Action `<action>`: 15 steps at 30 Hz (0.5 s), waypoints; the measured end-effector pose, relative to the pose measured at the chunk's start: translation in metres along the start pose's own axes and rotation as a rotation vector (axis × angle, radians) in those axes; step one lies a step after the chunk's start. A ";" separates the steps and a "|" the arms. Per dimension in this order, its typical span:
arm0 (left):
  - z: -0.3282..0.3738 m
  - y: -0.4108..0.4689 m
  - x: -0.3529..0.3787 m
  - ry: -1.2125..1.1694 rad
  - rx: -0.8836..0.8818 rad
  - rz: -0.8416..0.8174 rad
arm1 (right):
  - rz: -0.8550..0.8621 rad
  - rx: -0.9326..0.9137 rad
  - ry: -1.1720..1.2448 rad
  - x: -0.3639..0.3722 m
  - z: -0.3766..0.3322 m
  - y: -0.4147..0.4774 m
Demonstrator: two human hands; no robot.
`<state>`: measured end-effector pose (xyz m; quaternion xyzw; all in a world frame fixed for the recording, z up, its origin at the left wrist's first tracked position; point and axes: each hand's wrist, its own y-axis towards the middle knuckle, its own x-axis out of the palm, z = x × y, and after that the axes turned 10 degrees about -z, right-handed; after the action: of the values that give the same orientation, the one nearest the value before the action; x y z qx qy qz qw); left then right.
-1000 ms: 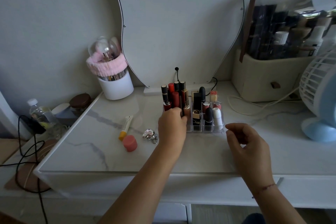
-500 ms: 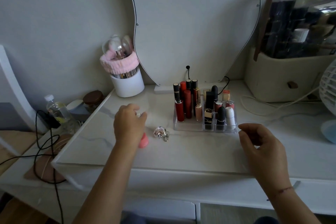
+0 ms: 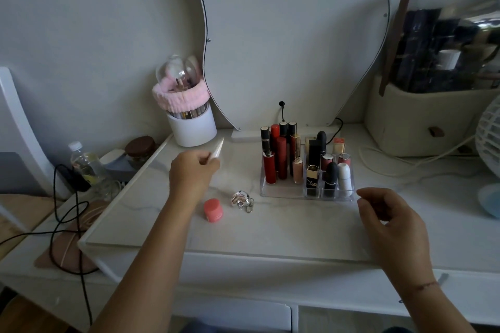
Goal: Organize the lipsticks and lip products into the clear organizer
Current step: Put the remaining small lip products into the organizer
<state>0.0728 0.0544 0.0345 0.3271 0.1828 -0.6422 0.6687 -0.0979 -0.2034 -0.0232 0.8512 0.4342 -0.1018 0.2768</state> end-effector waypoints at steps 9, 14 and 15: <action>0.060 -0.046 0.068 -0.472 0.218 -0.019 | -0.018 0.006 0.008 0.000 0.001 -0.001; 0.069 -0.054 0.097 -0.332 0.268 0.008 | -0.030 0.014 -0.001 0.000 0.002 -0.001; 0.070 -0.053 0.100 -0.307 0.272 0.023 | -0.029 0.014 -0.006 0.000 0.002 0.000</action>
<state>0.0193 -0.0644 0.0073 0.3147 -0.0133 -0.6956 0.6457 -0.0981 -0.2044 -0.0253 0.8464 0.4451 -0.1112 0.2705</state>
